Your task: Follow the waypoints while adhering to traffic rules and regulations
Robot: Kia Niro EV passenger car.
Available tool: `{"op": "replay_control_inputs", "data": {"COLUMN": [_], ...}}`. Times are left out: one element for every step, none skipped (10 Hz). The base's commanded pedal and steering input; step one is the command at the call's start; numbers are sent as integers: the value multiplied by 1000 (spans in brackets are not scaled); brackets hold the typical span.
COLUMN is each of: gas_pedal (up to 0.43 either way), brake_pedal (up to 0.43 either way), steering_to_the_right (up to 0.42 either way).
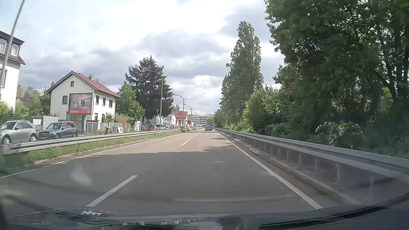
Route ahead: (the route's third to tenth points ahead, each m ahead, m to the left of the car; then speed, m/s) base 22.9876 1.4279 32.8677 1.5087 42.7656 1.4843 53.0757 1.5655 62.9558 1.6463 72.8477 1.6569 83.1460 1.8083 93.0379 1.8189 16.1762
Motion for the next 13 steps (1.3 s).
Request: {"op": "replay_control_inputs", "data": {"gas_pedal": [0,0,0,0,0,0,0,0,0,0,0,0,0], "brake_pedal": [0,0,0,0,0,0,0,0,0,0,0,0,0], "steering_to_the_right": [1,2,2,2,2,2,1,2,2,2,2,2,2]}}
